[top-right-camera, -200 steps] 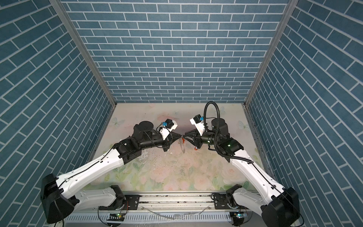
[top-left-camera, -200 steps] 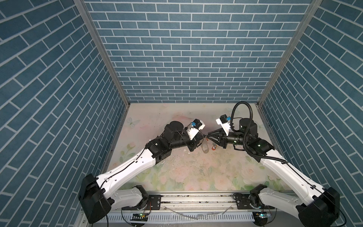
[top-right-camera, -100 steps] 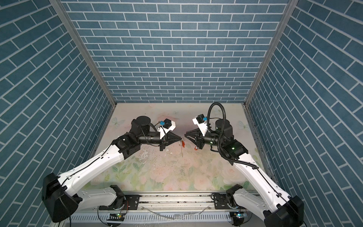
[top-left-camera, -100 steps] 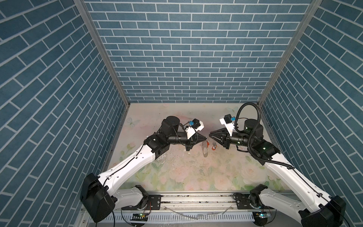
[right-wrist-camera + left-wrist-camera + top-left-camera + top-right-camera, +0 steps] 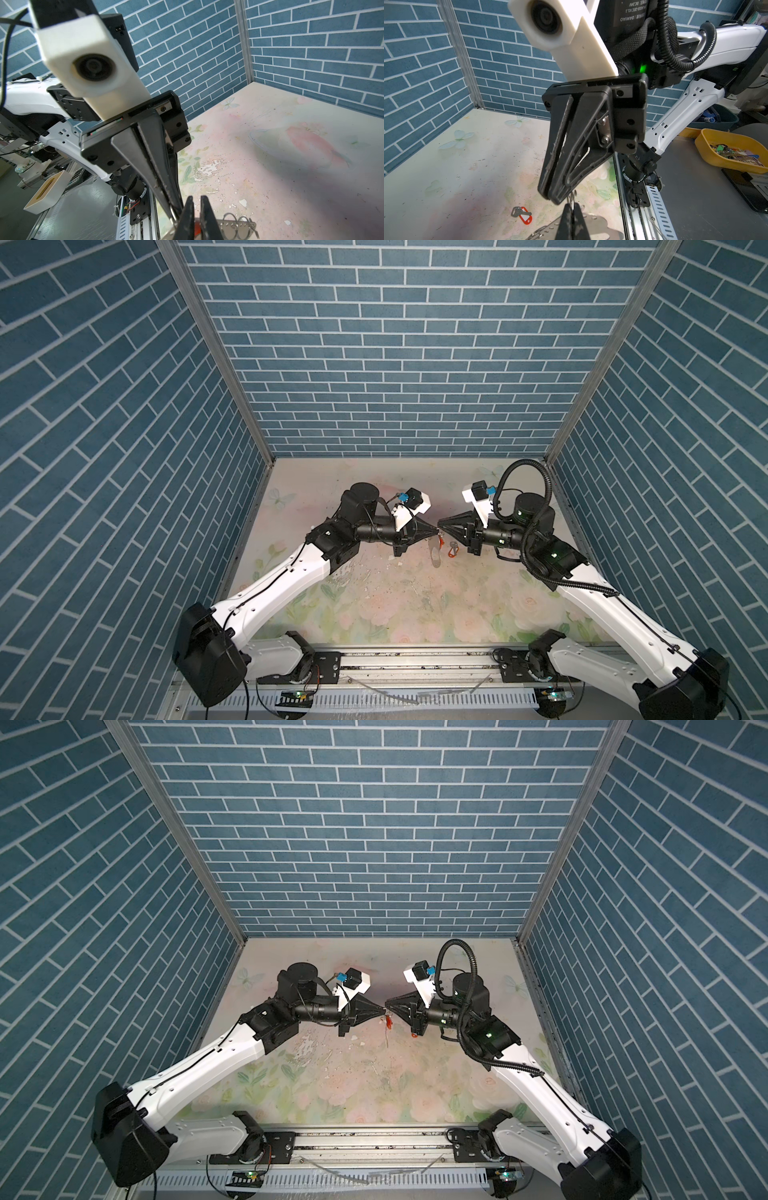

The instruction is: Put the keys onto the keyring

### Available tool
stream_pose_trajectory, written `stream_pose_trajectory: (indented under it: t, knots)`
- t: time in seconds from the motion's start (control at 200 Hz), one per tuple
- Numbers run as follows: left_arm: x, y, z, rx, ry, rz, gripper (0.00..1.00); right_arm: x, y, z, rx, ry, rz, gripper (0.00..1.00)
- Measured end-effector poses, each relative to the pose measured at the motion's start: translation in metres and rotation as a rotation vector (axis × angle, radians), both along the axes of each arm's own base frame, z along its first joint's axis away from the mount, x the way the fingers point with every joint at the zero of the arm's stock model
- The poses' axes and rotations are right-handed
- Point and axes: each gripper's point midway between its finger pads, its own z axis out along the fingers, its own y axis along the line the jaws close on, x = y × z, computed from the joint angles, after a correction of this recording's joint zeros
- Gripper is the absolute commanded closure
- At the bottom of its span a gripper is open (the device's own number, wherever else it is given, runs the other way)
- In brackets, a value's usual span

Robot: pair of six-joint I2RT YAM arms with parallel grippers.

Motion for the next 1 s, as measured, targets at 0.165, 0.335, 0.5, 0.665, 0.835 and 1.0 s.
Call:
stream_pose_trajectory:
  t: [0.165,0.335,0.5,0.665,0.835,1.0]
  knots:
    - [0.006,-0.001,0.009,-0.040,-0.021,0.023,1.00,0.008,0.004,-0.011,0.006,0.041,-0.076,0.91]
    - [0.011,-0.001,0.011,-0.063,-0.024,0.049,1.00,0.012,0.008,-0.023,0.006,0.080,-0.143,0.91]
    - [0.014,-0.001,0.014,-0.075,-0.028,0.062,1.00,0.015,0.011,-0.018,0.024,0.071,-0.186,0.92]
    - [0.015,-0.002,0.015,-0.085,-0.030,0.067,1.00,0.015,0.017,-0.020,0.016,0.061,-0.220,0.94]
    - [0.017,-0.001,0.013,-0.103,-0.024,0.077,1.00,0.015,0.026,-0.031,-0.022,0.059,-0.266,0.94]
    - [0.020,-0.001,0.009,-0.120,-0.016,0.098,1.00,0.014,0.029,-0.038,-0.059,0.036,-0.307,0.94]
